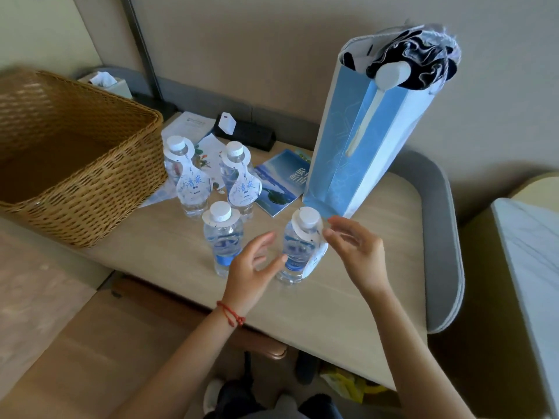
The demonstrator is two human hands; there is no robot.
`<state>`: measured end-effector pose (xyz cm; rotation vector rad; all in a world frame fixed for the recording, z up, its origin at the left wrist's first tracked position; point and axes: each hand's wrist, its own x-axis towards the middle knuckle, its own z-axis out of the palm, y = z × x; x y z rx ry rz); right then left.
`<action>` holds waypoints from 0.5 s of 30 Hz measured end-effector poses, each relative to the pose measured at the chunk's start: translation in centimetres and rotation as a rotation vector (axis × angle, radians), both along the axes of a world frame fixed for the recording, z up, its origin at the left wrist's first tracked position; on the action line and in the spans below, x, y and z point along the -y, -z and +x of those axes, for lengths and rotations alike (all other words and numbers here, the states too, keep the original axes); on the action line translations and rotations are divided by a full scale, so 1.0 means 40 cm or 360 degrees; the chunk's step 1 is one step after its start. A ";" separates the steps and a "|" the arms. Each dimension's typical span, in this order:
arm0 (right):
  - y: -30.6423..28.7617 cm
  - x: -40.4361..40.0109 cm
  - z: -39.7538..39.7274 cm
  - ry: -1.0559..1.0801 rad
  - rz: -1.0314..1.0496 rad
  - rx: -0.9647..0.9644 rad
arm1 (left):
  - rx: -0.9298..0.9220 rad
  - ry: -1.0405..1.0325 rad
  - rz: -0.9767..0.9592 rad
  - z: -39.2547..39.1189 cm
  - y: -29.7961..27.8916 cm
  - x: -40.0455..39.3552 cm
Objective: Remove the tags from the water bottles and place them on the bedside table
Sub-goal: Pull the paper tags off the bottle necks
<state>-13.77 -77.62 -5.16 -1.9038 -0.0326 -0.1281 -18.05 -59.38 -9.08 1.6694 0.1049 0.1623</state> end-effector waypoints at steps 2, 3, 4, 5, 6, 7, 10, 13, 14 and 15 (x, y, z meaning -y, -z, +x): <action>-0.001 0.000 0.006 -0.0111 -0.0106 0.0034 | -0.0043 -0.0017 -0.0030 0.027 -0.002 0.023; -0.003 -0.004 0.009 -0.0158 -0.0151 0.0062 | -0.0065 -0.0015 -0.0050 0.039 -0.002 0.029; -0.005 -0.008 0.013 -0.0200 -0.0191 0.0100 | -0.0082 -0.0005 -0.0067 0.049 -0.001 0.033; -0.006 -0.014 0.018 -0.0237 -0.0228 0.0149 | -0.0090 0.0015 -0.0074 0.057 0.000 0.035; -0.008 -0.019 0.022 -0.0271 -0.0256 0.0196 | -0.0092 0.0045 -0.0074 0.062 0.001 0.035; -0.010 -0.025 0.028 -0.0302 -0.0273 0.0225 | -0.0097 0.0080 -0.0074 0.067 0.001 0.035; -0.014 -0.036 0.039 -0.0382 -0.0296 0.0263 | -0.0127 0.0153 -0.0082 0.072 0.002 0.037; -0.022 -0.043 0.046 -0.0452 -0.0391 0.0338 | -0.0122 0.0182 -0.0080 0.080 0.005 0.033; -0.024 -0.045 0.048 -0.0463 -0.0422 0.0355 | -0.0120 0.0203 -0.0077 0.085 0.006 0.030; -0.026 -0.047 0.049 -0.0462 -0.0440 0.0366 | -0.0119 0.0227 -0.0076 0.088 0.007 0.027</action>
